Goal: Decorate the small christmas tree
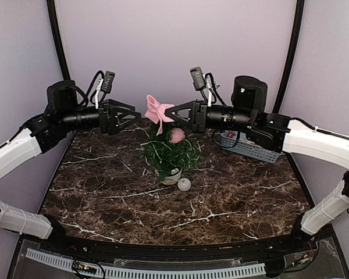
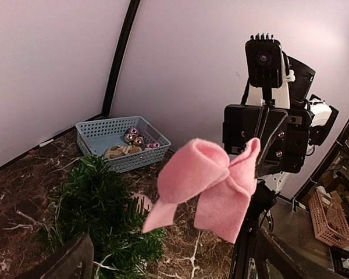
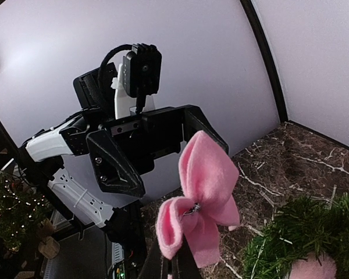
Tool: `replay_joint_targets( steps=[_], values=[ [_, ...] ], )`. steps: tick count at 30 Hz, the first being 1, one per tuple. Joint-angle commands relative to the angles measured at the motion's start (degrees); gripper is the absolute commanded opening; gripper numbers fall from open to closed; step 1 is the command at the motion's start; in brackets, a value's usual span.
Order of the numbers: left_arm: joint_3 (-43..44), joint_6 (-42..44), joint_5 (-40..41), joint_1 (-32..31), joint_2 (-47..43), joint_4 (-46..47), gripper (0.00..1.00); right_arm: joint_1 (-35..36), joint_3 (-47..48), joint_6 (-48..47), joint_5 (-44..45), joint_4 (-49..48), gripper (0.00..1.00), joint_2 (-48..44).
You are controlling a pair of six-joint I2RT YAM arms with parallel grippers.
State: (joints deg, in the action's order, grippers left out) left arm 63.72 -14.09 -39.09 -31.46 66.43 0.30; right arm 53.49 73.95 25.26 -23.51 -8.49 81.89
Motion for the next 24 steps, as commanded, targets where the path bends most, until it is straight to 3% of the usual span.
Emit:
replay_joint_targets(
  steps=[1,4,8,12,15,19,21,24],
  values=[
    [0.7,2.2,-9.4,0.6,2.1,6.1,0.97,0.0,0.0,4.0,-3.1,-5.6,0.0,1.5],
    [1.6,2.7,-11.2,0.7,3.8,7.8,0.89,0.0,-1.1,6.1,-3.0,-8.3,0.0,2.3],
    [3.1,1.1,-11.7,0.7,6.8,8.7,0.63,0.0,-1.4,7.0,-2.1,-9.4,0.0,3.3],
    [3.3,-0.5,-13.5,0.7,8.5,11.7,0.45,0.0,-1.8,7.2,-1.2,-10.0,0.0,3.9],
    [2.3,-0.5,-12.8,0.8,8.4,12.3,0.44,0.0,-2.1,7.3,-0.7,-10.2,0.0,4.0],
    [1.6,-0.3,-12.4,0.9,8.0,12.7,0.49,0.0,-2.2,7.2,-0.2,-9.8,0.0,3.9],
    [1.2,0.0,-12.4,0.9,7.7,13.2,0.46,-0.1,-2.2,7.1,0.4,-9.6,0.0,3.9],
    [0.7,0.4,-12.2,1.0,7.0,13.7,0.31,-0.2,-2.4,7.0,2.1,-9.3,0.0,3.7]
  ],
)
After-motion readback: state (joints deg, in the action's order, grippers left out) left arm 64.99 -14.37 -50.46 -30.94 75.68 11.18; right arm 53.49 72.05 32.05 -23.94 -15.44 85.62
